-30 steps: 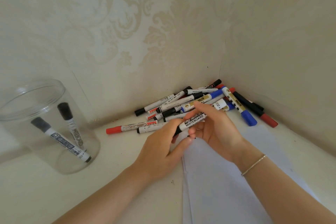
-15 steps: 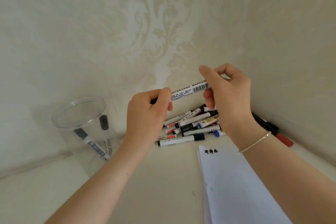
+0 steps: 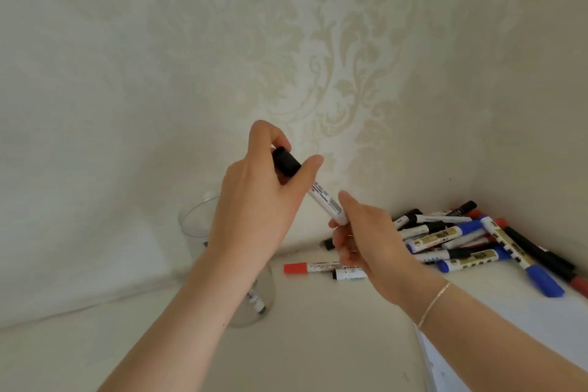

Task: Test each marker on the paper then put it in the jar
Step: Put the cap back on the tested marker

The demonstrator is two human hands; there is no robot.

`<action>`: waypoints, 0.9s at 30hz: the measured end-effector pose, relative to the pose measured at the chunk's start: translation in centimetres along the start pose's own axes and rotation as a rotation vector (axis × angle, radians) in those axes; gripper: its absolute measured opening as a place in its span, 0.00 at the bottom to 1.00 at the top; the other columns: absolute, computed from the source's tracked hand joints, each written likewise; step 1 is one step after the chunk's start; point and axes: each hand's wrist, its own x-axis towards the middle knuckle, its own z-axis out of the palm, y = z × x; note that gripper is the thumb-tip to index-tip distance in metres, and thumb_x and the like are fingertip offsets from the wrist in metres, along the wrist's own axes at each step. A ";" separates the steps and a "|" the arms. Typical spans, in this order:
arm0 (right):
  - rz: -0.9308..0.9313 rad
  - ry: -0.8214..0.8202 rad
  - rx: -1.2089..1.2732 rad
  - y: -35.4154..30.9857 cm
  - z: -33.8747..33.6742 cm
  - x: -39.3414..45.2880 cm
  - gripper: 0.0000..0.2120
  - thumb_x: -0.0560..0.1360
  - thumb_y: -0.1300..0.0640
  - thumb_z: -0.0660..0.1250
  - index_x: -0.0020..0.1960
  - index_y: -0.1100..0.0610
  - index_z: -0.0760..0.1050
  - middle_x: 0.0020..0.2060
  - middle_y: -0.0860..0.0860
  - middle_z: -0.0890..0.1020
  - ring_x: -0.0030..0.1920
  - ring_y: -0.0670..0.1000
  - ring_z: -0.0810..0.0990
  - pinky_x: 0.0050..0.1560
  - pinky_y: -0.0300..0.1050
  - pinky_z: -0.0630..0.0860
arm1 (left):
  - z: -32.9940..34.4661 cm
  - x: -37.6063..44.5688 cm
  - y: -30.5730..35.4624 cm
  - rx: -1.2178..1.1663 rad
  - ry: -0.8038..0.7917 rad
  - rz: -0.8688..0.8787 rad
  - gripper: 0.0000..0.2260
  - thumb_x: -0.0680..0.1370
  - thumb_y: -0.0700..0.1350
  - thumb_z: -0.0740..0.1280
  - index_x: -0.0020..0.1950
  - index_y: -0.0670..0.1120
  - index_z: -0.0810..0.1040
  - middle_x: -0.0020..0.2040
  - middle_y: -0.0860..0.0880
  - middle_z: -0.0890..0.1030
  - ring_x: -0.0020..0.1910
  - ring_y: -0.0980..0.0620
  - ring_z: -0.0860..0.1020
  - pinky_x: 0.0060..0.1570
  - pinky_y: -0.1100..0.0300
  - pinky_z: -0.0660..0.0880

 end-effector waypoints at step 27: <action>-0.192 -0.155 -0.446 2.0 1.3 3.8 0.03 0.75 0.62 0.64 0.49 0.58 0.72 0.40 0.55 0.77 0.34 0.56 0.82 0.38 0.49 0.82 | -2.5 5.0 -8.8 0.360 -1.160 -0.655 0.10 0.73 0.36 0.71 0.33 0.46 0.84 0.35 0.45 0.83 0.35 0.49 0.82 0.46 0.51 0.82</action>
